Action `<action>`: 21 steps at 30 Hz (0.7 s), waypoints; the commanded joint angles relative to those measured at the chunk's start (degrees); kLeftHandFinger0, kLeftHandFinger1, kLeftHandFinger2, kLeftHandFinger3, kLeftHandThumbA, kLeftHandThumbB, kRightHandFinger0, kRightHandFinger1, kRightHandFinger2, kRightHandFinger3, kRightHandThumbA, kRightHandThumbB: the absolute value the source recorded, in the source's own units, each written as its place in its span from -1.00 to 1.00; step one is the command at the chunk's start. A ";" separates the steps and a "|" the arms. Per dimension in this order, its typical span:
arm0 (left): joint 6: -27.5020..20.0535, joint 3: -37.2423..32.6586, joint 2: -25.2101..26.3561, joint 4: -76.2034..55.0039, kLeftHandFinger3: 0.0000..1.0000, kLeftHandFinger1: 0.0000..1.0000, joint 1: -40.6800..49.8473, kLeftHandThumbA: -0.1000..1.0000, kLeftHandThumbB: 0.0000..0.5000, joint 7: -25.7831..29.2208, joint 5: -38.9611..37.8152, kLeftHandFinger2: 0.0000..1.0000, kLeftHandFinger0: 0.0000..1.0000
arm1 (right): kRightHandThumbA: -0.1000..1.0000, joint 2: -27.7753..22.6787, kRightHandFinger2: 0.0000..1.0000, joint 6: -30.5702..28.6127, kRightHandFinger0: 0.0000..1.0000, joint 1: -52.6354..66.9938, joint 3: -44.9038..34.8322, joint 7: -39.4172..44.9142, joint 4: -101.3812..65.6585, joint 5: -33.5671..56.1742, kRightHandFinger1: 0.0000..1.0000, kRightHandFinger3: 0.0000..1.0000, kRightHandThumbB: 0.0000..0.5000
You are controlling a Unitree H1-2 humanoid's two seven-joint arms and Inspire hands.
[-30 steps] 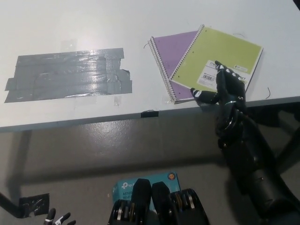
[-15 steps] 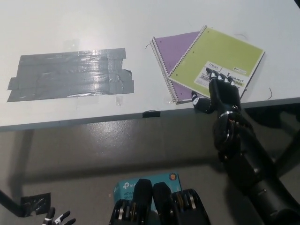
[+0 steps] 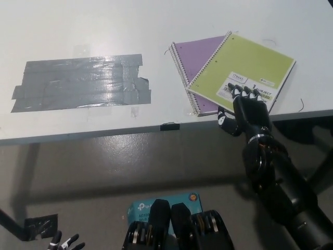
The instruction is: The robot uses its right hand to align two notebooks stacked together until they are fully overlapped
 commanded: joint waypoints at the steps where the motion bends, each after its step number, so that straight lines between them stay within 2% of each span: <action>1: -1.86 0.22 1.53 -0.38 1.00 0.82 0.29 1.00 1.00 -1.39 0.11 1.00 0.51 | 1.00 -0.14 1.00 -2.49 1.00 6.67 3.93 7.23 2.45 1.98 1.00 1.00 0.46; 4: -1.66 0.11 1.74 -0.85 1.00 0.82 0.52 1.00 1.00 -1.37 0.30 0.99 0.46 | 1.00 -0.90 1.00 -4.54 1.00 8.10 5.92 7.45 1.86 1.53 1.00 1.00 0.58; 6: -1.80 0.09 1.84 -0.59 1.00 0.82 0.39 1.00 1.00 -1.47 0.32 0.98 0.56 | 1.00 -1.68 1.00 -6.84 1.00 8.51 6.98 6.87 2.18 1.45 1.00 1.00 0.56; 11: -1.55 0.05 1.97 -0.93 1.00 0.83 0.51 1.00 1.00 -1.46 0.27 1.00 0.59 | 1.00 -4.71 1.00 -10.70 1.00 8.58 11.70 7.53 2.70 -1.67 1.00 1.00 0.50; 14: -1.27 0.08 2.08 -1.07 1.00 0.82 0.78 1.00 1.00 -1.20 0.48 0.99 0.57 | 1.00 -5.60 1.00 -11.01 1.00 8.66 12.73 7.80 3.30 -2.07 1.00 1.00 0.54; 16: -1.18 -0.06 2.24 -1.09 1.00 0.83 1.16 1.00 1.00 -1.46 0.34 0.97 0.58 | 1.00 -8.13 1.00 -11.65 1.00 9.64 12.85 8.14 2.26 -2.27 1.00 1.00 0.51; 17: -1.25 -0.09 2.27 -1.26 1.00 0.83 1.31 1.00 1.00 -1.48 0.30 0.96 0.66 | 1.00 -9.67 1.00 -11.54 1.00 9.83 12.47 9.14 1.78 -1.96 1.00 1.00 0.54; 18: -1.45 -0.25 2.34 -1.25 1.00 0.83 1.36 1.00 1.00 -1.44 0.59 0.96 0.59 | 1.00 -10.18 1.00 -11.06 1.00 9.63 12.19 9.49 1.87 -1.92 1.00 1.00 0.57; 19: -1.60 -0.32 2.42 -1.15 1.00 0.84 1.38 1.00 1.00 -1.58 0.59 0.95 0.60 | 1.00 -10.64 1.00 -11.15 1.00 9.33 11.94 9.82 2.08 -1.67 1.00 1.00 0.59; 21: -1.19 -0.24 2.34 -1.37 1.00 0.86 1.47 1.00 1.00 -1.40 0.50 0.94 0.67 | 1.00 -11.13 1.00 -11.14 1.00 8.99 11.76 10.14 1.88 -1.64 1.00 1.00 0.52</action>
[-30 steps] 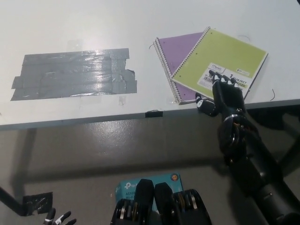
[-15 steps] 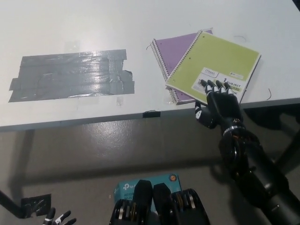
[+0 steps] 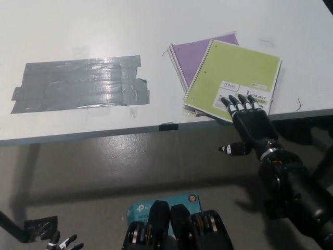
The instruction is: The robot uses its right hand to align two notebooks stacked together until they are fully overlapped
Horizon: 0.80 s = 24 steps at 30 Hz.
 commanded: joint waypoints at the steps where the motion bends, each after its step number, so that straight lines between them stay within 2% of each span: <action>1: -1.17 0.03 1.49 -1.57 1.00 0.86 1.22 1.00 1.00 -1.53 -0.03 0.91 0.80 | 1.00 -3.09 1.00 -0.52 1.00 5.77 1.98 10.78 2.96 1.80 1.00 1.00 0.49; 2: -1.28 0.04 1.47 -1.50 1.00 0.86 1.26 1.00 1.00 -1.61 -0.12 0.91 0.82 | 1.00 -3.20 1.00 -0.54 1.00 5.63 1.96 10.85 2.90 1.78 1.00 1.00 0.49; 3: -1.51 -0.12 1.56 -1.36 1.00 0.82 1.25 1.00 1.00 -1.48 0.34 0.86 0.82 | 1.00 -3.69 1.00 -0.45 1.00 4.69 1.83 11.46 2.37 1.75 1.00 1.00 0.58; 5: -1.62 -0.08 1.58 -1.25 1.00 0.79 1.28 1.00 1.00 -1.57 0.24 0.84 0.69 | 1.00 -3.87 1.00 -0.62 1.00 3.73 1.67 11.27 2.36 1.60 1.00 1.00 0.59; 7: -1.51 -0.21 1.60 -1.39 1.00 0.79 1.41 1.00 1.00 -1.57 0.35 0.84 0.68 | 1.00 -3.98 1.00 -0.62 1.00 4.10 1.63 11.22 2.19 1.69 1.00 1.00 0.59; 8: -1.62 -0.36 1.67 -1.25 1.00 0.76 1.40 1.00 1.00 -1.48 0.68 0.80 0.71 | 1.00 -3.83 1.00 -1.22 1.00 2.63 1.94 10.74 3.30 1.09 1.00 1.00 0.54; 12: -1.25 -0.36 1.78 -1.30 1.00 0.80 1.40 1.00 1.00 -1.94 0.07 0.84 0.73 | 1.00 -3.65 1.00 -0.68 1.00 1.87 1.75 11.79 3.03 1.37 1.00 1.00 0.57; 13: -1.32 -0.36 1.73 -1.36 1.00 0.81 1.36 1.00 1.00 -1.90 0.10 0.85 0.68 | 1.00 -3.30 1.00 0.17 1.00 1.23 1.66 12.81 2.50 1.48 1.00 1.00 0.55; 17: -1.07 -0.69 1.83 -1.59 1.00 0.86 1.51 1.00 1.00 -1.93 0.36 0.87 0.85 | 1.00 -2.90 1.00 -0.30 1.00 0.12 1.73 14.18 2.28 1.96 1.00 1.00 0.52; 18: -0.94 -0.87 1.73 -1.70 1.00 0.82 1.56 1.00 1.00 -1.75 0.61 0.87 0.74 | 1.00 -2.98 1.00 -0.79 1.00 -0.24 2.24 14.26 2.16 1.40 1.00 1.00 0.49; 21: -0.55 -0.78 1.64 -1.93 1.00 0.84 1.40 1.00 1.00 -1.64 0.34 0.91 0.76 | 1.00 -2.38 1.00 -1.37 1.00 -3.33 4.09 14.40 3.20 -0.81 1.00 1.00 0.60; 24: -0.70 -0.93 1.88 -1.80 1.00 0.83 1.11 1.00 1.00 -1.54 0.78 0.89 0.80 | 1.00 -2.49 1.00 -2.50 1.00 -6.50 5.33 14.54 4.40 -1.99 1.00 1.00 0.57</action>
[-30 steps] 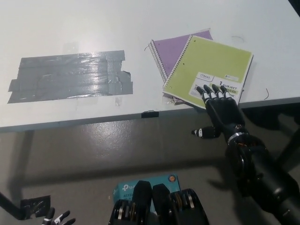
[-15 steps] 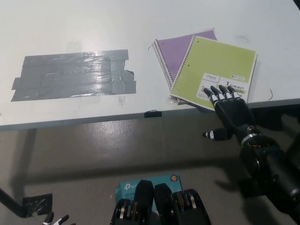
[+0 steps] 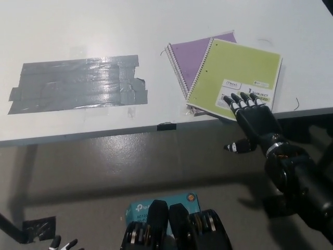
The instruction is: The robot uses its right hand to align two notebooks stacked together until they are fully overlapped
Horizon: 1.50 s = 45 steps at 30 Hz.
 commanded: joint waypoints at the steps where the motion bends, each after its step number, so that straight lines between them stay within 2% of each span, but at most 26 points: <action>1: -1.27 -0.56 2.02 -1.64 1.00 0.82 0.28 1.00 1.00 -1.78 0.74 0.86 0.83 | 1.00 -0.90 1.00 -2.38 1.00 -3.29 2.89 10.26 4.01 -0.71 1.00 1.00 0.56; 7: -0.87 -0.71 2.42 -1.51 1.00 0.84 0.02 1.00 1.00 -1.75 0.72 0.84 0.93 | 1.00 -2.01 1.00 -3.89 1.00 -6.62 4.79 10.51 6.54 -1.77 1.00 1.00 0.65; 10: -0.78 -0.85 2.41 -1.66 1.00 0.84 0.09 1.00 1.00 -1.59 0.73 0.84 0.86 | 1.00 -2.70 1.00 -4.09 1.00 -6.99 4.98 11.04 6.43 -1.57 1.00 1.00 0.69; 12: -0.95 -1.11 2.29 -1.48 1.00 0.83 0.17 1.00 1.00 -1.44 0.95 0.85 0.91 | 1.00 -3.23 1.00 -4.15 1.00 -7.37 4.94 11.93 6.14 -1.47 1.00 1.00 0.73; 14: -0.84 -0.98 2.38 -1.54 1.00 0.85 0.79 1.00 1.00 -1.65 0.48 0.87 0.95 | 1.00 -3.60 1.00 -3.69 1.00 -7.09 4.87 13.22 4.98 -1.42 1.00 1.00 0.72; 15: -1.27 -0.68 2.22 -1.51 1.00 0.79 1.48 1.00 1.00 -1.63 0.17 0.88 0.80 | 1.00 -4.27 1.00 -3.75 1.00 -7.12 4.83 13.89 4.11 -1.53 1.00 1.00 0.60; 16: -1.38 -0.60 2.27 -1.36 1.00 0.75 1.67 1.00 1.00 -1.61 0.16 0.87 0.72 | 1.00 -4.61 1.00 -4.09 1.00 -7.31 4.75 14.01 4.10 -1.52 1.00 1.00 0.58; 20: -1.45 -0.75 2.59 -1.50 1.00 0.77 1.81 1.00 1.00 -1.28 0.94 0.80 0.82 | 1.00 -5.94 1.00 -5.56 1.00 -7.76 4.96 15.05 2.31 -1.92 1.00 1.00 0.52; 24: -0.98 -0.72 2.60 -1.92 1.00 0.75 1.77 1.00 1.00 -0.74 1.40 0.82 0.78 | 1.00 -6.71 1.00 -8.09 1.00 -8.60 5.37 16.12 0.88 -2.07 1.00 1.00 0.63; 25: -0.92 -0.59 2.50 -1.89 1.00 0.76 1.78 1.00 1.00 -0.82 1.11 0.85 0.78 | 1.00 -7.09 1.00 -9.17 1.00 -8.74 5.08 16.36 0.14 -1.44 1.00 1.00 0.51; 28: -0.81 -0.35 2.51 -1.85 1.00 0.78 1.91 1.00 1.00 -1.04 0.67 0.81 0.92 | 1.00 -7.98 1.00 -10.00 1.00 -9.94 4.18 19.02 -2.30 -0.35 1.00 1.00 0.54; 30: -1.04 -0.36 2.77 -1.94 1.00 0.77 2.09 1.00 1.00 -1.01 1.04 0.78 0.88 | 1.00 -8.10 1.00 -9.97 1.00 -11.07 3.67 20.37 -3.18 -0.09 1.00 1.00 0.60; 31: -0.66 -0.26 2.73 -2.10 1.00 0.77 1.90 1.00 1.00 -0.97 0.86 0.81 0.77 | 1.00 -8.59 1.00 -10.13 1.00 -12.40 2.44 20.61 -4.60 0.57 1.00 1.00 0.59; 32: -0.45 -0.24 2.76 -2.21 1.00 0.77 1.76 1.00 1.00 -0.91 0.86 0.82 0.75 | 1.00 -8.61 1.00 -10.50 1.00 -12.85 1.95 20.47 -4.50 0.90 1.00 1.00 0.58; 35: -0.80 -0.37 2.77 -2.10 1.00 0.77 1.47 1.00 1.00 -0.89 1.14 0.81 0.77 | 1.00 -8.62 1.00 -11.03 1.00 -14.27 0.15 20.61 -4.76 1.70 1.00 1.00 0.61; 38: 0.13 -0.02 2.43 -1.96 1.00 0.77 1.20 1.00 1.00 -1.33 -0.22 0.81 0.78 | 1.00 -9.17 1.00 -12.47 1.00 -15.39 -0.80 20.79 -5.21 1.27 1.00 1.00 0.53; 45: 0.41 -0.33 2.57 -2.16 1.00 0.75 1.10 1.00 1.00 -1.43 0.03 0.83 0.76 | 1.00 -10.72 1.00 -14.96 1.00 -15.23 0.31 20.27 -5.45 -2.42 1.00 1.00 0.65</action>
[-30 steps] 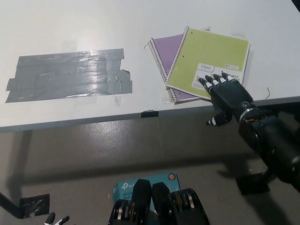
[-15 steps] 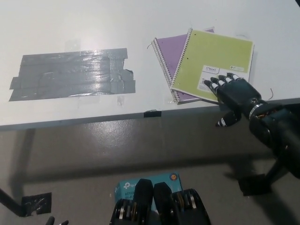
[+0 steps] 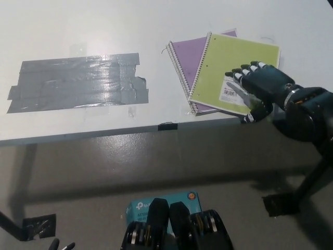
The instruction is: The robot uses its right hand to align two notebooks stacked together until they are fully overlapped
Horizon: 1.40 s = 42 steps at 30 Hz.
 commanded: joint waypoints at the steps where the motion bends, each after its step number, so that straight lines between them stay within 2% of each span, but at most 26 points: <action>1: 0.29 0.00 1.19 -1.58 1.00 0.75 0.22 1.00 1.00 -1.23 -0.16 0.82 0.75 | 1.00 -2.41 1.00 -2.84 1.00 -2.76 -0.17 0.34 -1.31 -2.23 1.00 1.00 0.61; 3: 0.36 -0.03 1.28 -1.79 1.00 0.74 0.44 1.00 1.00 -1.30 -0.15 0.81 0.67 | 1.00 -2.72 1.00 -2.45 1.00 -2.19 -0.08 0.97 -2.03 -2.83 1.00 1.00 0.56; 4: -0.10 -0.26 1.52 -1.66 1.00 0.78 0.48 1.00 1.00 -1.46 0.24 0.80 0.75 | 1.00 -2.86 1.00 -2.25 1.00 -1.50 -0.24 1.69 -2.56 -2.52 1.00 1.00 0.55; 7: -0.53 -0.25 1.55 -1.50 1.00 0.73 0.44 1.00 1.00 -1.42 0.37 0.79 0.72 | 1.00 -2.83 1.00 -3.01 1.00 -1.31 -0.50 1.03 -2.18 -2.75 1.00 1.00 0.58; 9: -1.01 -0.23 1.64 -0.99 1.00 0.71 0.27 1.00 1.00 -1.59 0.35 0.81 0.66 | 1.00 -2.51 1.00 -2.63 1.00 -1.93 -1.12 1.02 -2.10 -2.55 1.00 1.00 0.48; 14: -0.91 0.03 1.31 -1.25 1.00 0.71 0.91 1.00 1.00 -1.45 -0.10 0.78 0.69 | 1.00 -0.32 1.00 -1.58 1.00 -5.69 -6.89 3.14 -1.15 4.47 1.00 1.00 0.36; 15: -0.68 -0.08 1.38 -1.31 1.00 0.71 0.93 1.00 1.00 -1.34 0.13 0.79 0.69 | 1.00 0.19 1.00 -0.21 1.00 -6.71 -8.26 4.61 -1.08 5.51 1.00 1.00 0.49; 17: -0.74 -0.21 1.53 -1.29 1.00 0.70 0.93 1.00 1.00 -1.50 0.24 0.82 0.68 | 1.00 0.54 1.00 0.19 1.00 -7.89 -9.18 5.91 -0.60 6.09 1.00 1.00 0.40; 18: -0.47 -0.22 1.48 -1.56 1.00 0.65 0.94 1.00 1.00 -1.16 0.55 0.80 0.61 | 1.00 1.00 0.78 0.81 1.00 -8.52 -10.68 6.38 -0.60 7.17 0.83 1.00 0.28; 19: -0.60 -0.22 1.46 -1.55 1.00 0.64 0.92 1.00 1.00 -1.14 0.63 0.80 0.53 | 1.00 1.34 0.32 1.20 0.85 -9.11 -11.66 6.65 -0.48 7.82 0.23 1.00 0.26; 20: -0.31 -0.13 1.42 -1.70 1.00 0.67 0.94 1.00 1.00 -1.19 0.35 0.81 0.55 | 1.00 1.61 0.08 1.51 0.15 -9.91 -12.60 7.21 -0.40 8.98 -0.18 0.93 0.33; 21: 0.06 -0.04 1.35 -1.88 1.00 0.71 1.05 1.00 1.00 -1.35 -0.09 0.82 0.61 | 1.00 2.06 -0.36 1.46 -0.58 -11.19 -13.96 7.78 -0.18 10.44 -0.60 0.87 0.40; 22: -0.23 -0.09 1.35 -1.64 1.00 0.73 1.05 1.00 1.00 -1.37 0.06 0.81 0.70 | 1.00 2.31 -0.46 1.19 -0.85 -11.56 -14.57 7.75 0.12 10.86 -0.69 0.73 0.40; 23: -0.53 -0.12 1.30 -1.25 1.00 0.72 0.88 1.00 1.00 -1.30 0.24 0.80 0.70 | 1.00 2.56 -0.06 1.11 -0.42 -12.23 -15.24 7.78 0.58 11.54 -0.20 0.65 0.38; 24: -0.48 -0.12 1.23 -1.29 1.00 0.72 0.94 1.00 1.00 -1.26 0.21 0.80 0.69 | 1.00 2.74 0.08 1.32 -0.17 -12.55 -15.62 8.10 0.51 11.63 -0.03 0.65 0.37; 25: -0.66 -0.15 1.16 -1.26 1.00 0.74 1.11 1.00 1.00 -1.24 0.27 0.82 0.81 | 1.00 2.97 0.03 1.47 -0.21 -12.86 -15.97 7.95 0.45 11.71 -0.11 0.63 0.34; 26: -0.78 -0.17 1.29 -1.23 1.00 0.76 1.21 1.00 1.00 -1.33 0.34 0.84 0.90 | 1.00 3.43 0.17 2.40 0.05 -13.59 -16.77 7.54 0.16 11.98 0.05 0.60 0.34; 28: -1.17 -0.07 1.23 -1.07 1.00 0.75 1.37 1.00 1.00 -1.34 0.31 0.83 0.80 | 1.00 4.42 0.28 3.86 0.20 -13.58 -18.21 6.94 0.32 12.88 0.12 0.61 0.24; 31: -0.43 0.04 1.25 -1.24 1.00 0.74 1.38 1.00 1.00 -1.17 0.18 0.78 0.71 | 1.00 6.05 0.28 6.81 0.23 -12.15 -20.06 4.01 0.06 12.26 0.16 0.77 0.36; 34: -1.66 -0.10 1.09 -0.72 1.00 0.73 1.56 1.00 1.00 -1.81 -0.15 0.80 0.69 | 1.00 7.64 0.19 8.49 -0.08 -9.33 -21.84 -1.04 -0.30 10.77 -0.03 0.66 0.17; 36: -1.89 -0.31 0.92 -0.88 1.00 0.75 1.99 1.00 1.00 -1.93 -0.17 0.82 0.74 | 1.00 8.47 0.20 9.34 -0.10 -7.52 -22.92 -3.43 -0.97 10.39 -0.03 0.68 0.10; 37: -1.56 -0.41 0.89 -0.99 1.00 0.78 1.96 1.00 1.00 -1.60 0.21 0.84 0.78 | 1.00 10.62 -0.13 12.04 -0.46 -5.20 -24.59 -8.72 0.09 9.47 -0.41 0.59 0.17; 38: -1.76 -0.56 0.70 -1.09 1.00 0.80 2.26 1.00 1.00 -1.69 0.20 0.85 0.83 | 1.00 12.00 0.51 14.89 0.67 -3.55 -25.15 -11.48 0.04 8.04 0.72 0.92 -0.12; 39: -1.67 -0.59 0.60 -1.18 1.00 0.80 2.38 1.00 1.00 -1.69 0.12 0.85 0.83 | 1.00 12.70 0.58 14.79 0.92 -2.69 -25.89 -13.16 0.17 8.24 0.94 0.95 -0.06; 40: -1.38 -0.57 0.32 -1.31 1.00 0.80 2.51 1.00 1.00 -1.76 -0.32 0.86 0.82 | 1.00 14.15 1.00 16.60 1.00 -0.65 -25.84 -16.47 0.64 6.57 1.00 1.00 0.03; 42: -1.81 -0.76 -0.03 -1.54 1.00 0.72 2.71 1.00 1.00 -1.46 0.08 0.82 0.73 | 1.00 15.57 1.00 19.52 1.00 0.40 -25.03 -19.62 2.10 3.98 1.00 1.00 0.19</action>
